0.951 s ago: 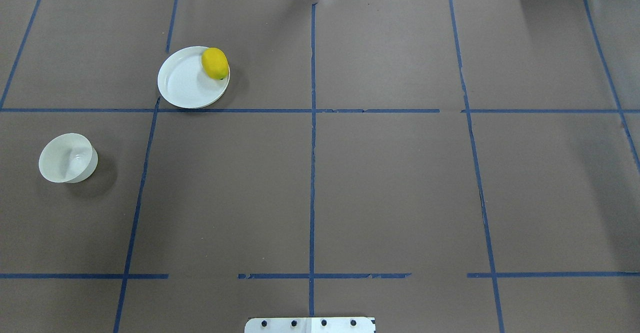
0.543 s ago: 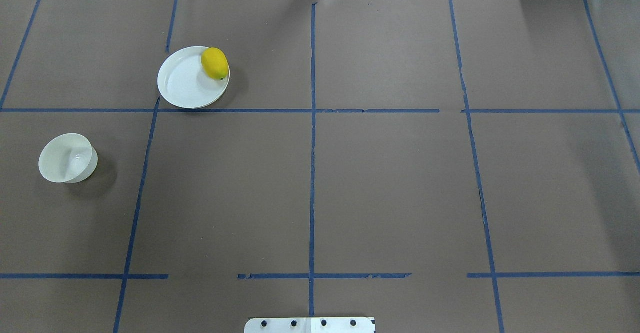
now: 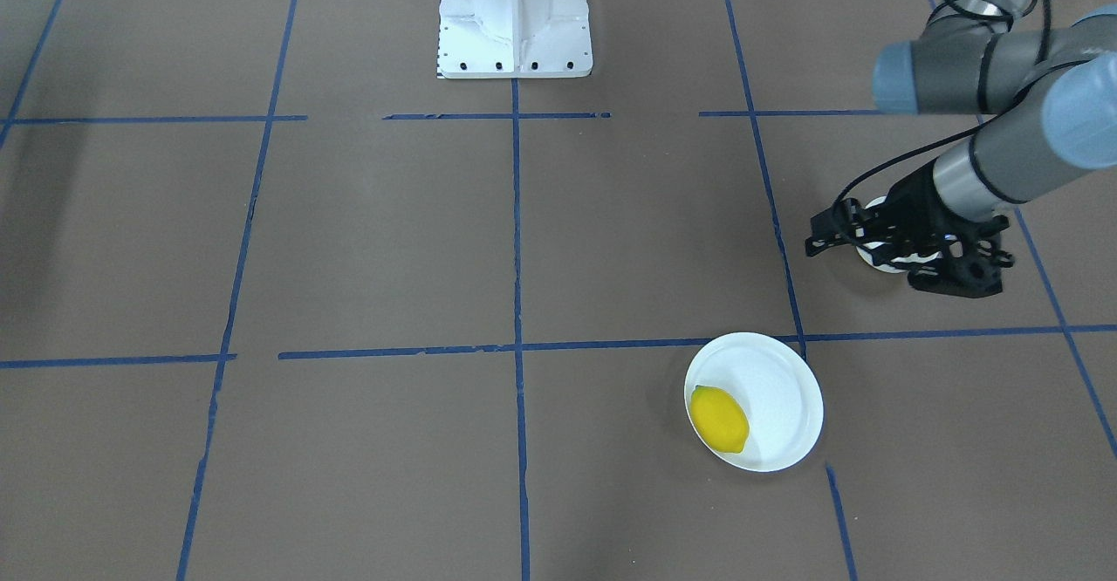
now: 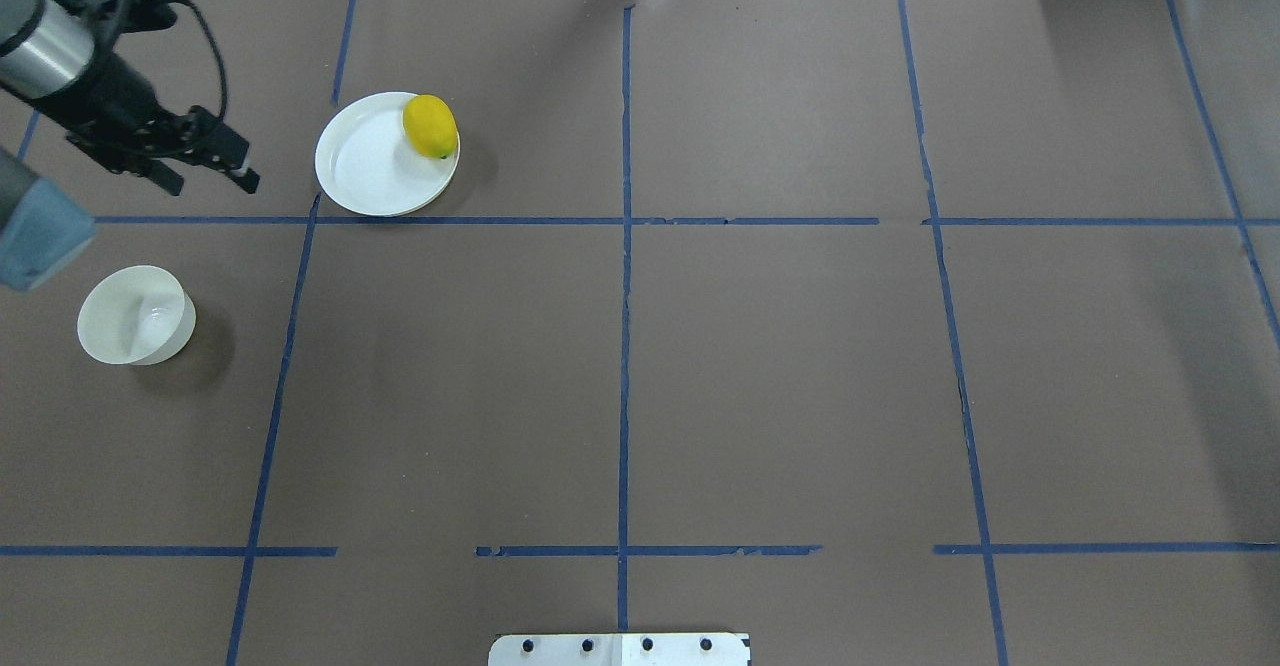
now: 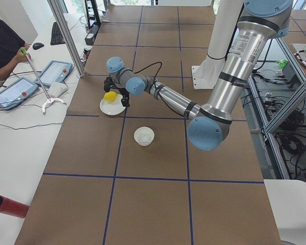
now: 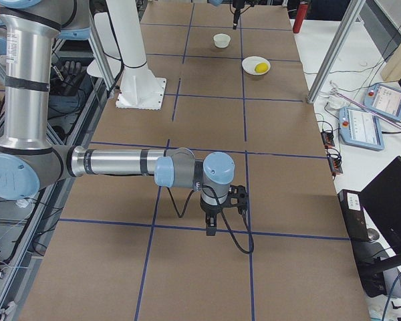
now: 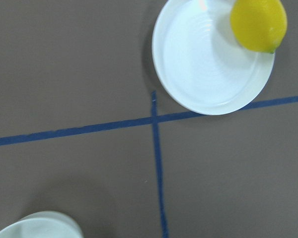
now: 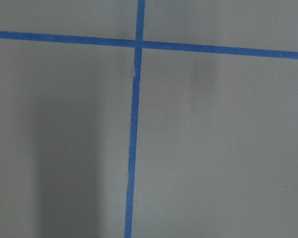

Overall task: Move lemon from plate to bowl
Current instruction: 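Move the left gripper over the yellow lemon on the white plate, then lower the left gripper and close it around the lemon, then lift the lemon and carry it with the left gripper over the white bowl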

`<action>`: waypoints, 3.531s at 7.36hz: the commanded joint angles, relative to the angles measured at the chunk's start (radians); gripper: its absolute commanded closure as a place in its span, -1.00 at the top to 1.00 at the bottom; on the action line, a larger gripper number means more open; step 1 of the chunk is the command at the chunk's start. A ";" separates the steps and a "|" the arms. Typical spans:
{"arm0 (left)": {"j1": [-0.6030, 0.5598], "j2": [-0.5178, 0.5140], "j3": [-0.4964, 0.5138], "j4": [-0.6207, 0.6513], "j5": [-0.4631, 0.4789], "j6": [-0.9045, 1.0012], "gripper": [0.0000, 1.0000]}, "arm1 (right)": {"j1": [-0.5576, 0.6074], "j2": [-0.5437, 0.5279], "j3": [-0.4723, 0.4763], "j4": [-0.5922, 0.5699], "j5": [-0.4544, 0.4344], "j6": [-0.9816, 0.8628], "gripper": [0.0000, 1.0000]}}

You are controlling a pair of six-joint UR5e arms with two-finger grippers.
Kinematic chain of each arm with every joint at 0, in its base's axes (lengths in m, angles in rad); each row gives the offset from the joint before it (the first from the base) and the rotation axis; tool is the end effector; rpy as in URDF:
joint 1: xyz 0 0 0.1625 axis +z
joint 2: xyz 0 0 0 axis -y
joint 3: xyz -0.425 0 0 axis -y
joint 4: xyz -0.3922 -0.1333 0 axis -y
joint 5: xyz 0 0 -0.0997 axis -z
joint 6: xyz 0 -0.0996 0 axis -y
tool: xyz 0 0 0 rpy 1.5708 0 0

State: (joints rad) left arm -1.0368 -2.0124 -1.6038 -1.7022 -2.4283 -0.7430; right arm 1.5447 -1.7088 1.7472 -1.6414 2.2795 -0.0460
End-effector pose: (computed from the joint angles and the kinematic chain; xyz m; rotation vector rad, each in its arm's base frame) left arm 0.2807 -0.5886 0.3643 -0.0387 1.0024 0.0685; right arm 0.0572 -0.4323 0.6472 -0.0238 -0.7090 -0.0576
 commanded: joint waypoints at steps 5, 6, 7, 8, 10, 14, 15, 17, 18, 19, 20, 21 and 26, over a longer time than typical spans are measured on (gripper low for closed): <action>0.064 -0.436 0.582 -0.165 0.100 -0.391 1.00 | 0.000 0.000 0.000 0.000 0.000 0.000 1.00; 0.076 -0.463 0.606 -0.171 0.160 -0.401 1.00 | 0.000 0.000 0.000 0.000 0.000 0.000 1.00; 0.114 -0.483 0.643 -0.174 0.258 -0.404 1.00 | 0.000 0.000 0.000 0.000 0.000 0.000 1.00; 0.116 -0.482 0.647 -0.186 0.273 -0.403 0.99 | 0.000 0.000 0.000 0.000 0.000 0.000 1.00; 0.130 -0.485 0.700 -0.226 0.322 -0.401 0.99 | 0.000 0.000 0.000 0.000 0.000 0.000 1.00; 0.144 -0.485 0.725 -0.232 0.327 -0.397 0.73 | 0.000 0.000 0.000 0.000 0.000 0.000 1.00; 0.144 -0.485 0.723 -0.232 0.325 -0.394 0.06 | 0.000 0.000 0.000 0.000 0.000 0.000 1.00; 0.142 -0.485 0.716 -0.243 0.325 -0.389 -1.00 | 0.000 0.000 0.000 0.000 0.000 0.000 1.00; 0.129 -0.483 0.691 -0.240 0.322 -0.386 -1.00 | 0.000 0.000 0.000 0.000 0.000 0.000 1.00; 0.086 -0.441 0.577 -0.228 0.302 -0.354 -1.00 | 0.000 0.000 0.000 0.000 0.000 0.000 1.00; 0.083 -0.295 0.377 -0.228 0.293 -0.348 -1.00 | 0.000 0.000 0.000 0.000 0.000 0.000 1.00; 0.077 -0.131 0.175 -0.223 0.293 -0.290 -1.00 | 0.000 0.000 0.000 0.000 0.000 0.000 1.00; 0.064 0.380 -0.254 -0.178 0.302 -0.062 -1.00 | 0.000 0.000 0.000 0.000 0.000 0.000 1.00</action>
State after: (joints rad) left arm -0.9720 -1.7324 -1.7986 -1.8788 -2.1280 -0.8275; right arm 1.5447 -1.7088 1.7472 -1.6413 2.2795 -0.0460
